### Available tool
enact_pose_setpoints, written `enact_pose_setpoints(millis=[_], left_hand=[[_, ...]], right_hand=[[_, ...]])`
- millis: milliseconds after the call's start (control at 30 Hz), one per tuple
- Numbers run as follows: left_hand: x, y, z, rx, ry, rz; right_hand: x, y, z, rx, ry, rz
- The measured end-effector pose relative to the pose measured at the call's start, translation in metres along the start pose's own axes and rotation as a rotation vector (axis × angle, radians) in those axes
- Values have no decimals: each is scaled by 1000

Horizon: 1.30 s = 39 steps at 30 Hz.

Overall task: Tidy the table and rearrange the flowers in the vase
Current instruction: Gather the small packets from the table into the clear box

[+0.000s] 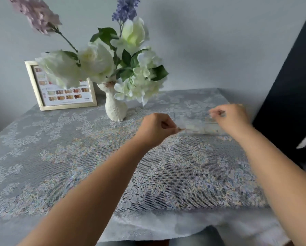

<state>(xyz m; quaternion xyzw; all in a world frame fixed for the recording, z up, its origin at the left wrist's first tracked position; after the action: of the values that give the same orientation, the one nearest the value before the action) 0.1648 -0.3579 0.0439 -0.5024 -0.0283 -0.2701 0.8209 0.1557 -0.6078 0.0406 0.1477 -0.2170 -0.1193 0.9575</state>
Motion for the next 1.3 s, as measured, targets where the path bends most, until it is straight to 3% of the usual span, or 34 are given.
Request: enact_pose_setpoints(millis=[200, 400, 667, 833, 1133, 1300], left_hand=[[38, -11, -34, -2, -36, -30], [74, -18, -62, 6, -5, -22], [99, 13, -82, 100, 46, 102], [100, 8, -81, 156, 57, 64], [56, 6, -30, 165, -94, -9], [1, 52, 28, 142, -173, 90]], right_hand=[[14, -18, -22, -44, 143, -11], [6, -38, -10, -242, 69, -49], [-18, -50, 3, -202, 22, -61], [-22, -56, 13, -173, -44, -117], [-32, -35, 22, -147, -143, -82], [-39, 11, 11, -90, -137, 46]])
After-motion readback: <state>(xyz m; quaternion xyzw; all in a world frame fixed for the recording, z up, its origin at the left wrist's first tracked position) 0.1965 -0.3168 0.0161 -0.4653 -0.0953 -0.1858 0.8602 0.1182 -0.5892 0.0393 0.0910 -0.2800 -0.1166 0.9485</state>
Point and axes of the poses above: each hand's wrist, its own x-axis towards the middle knuckle, its own z-axis out of the back of the hand, y = z × x, the point moved 8 cm from there along x, towards the middle knuckle, and after that the axes turned 14 degrees about -x, right-handed, at the moved point
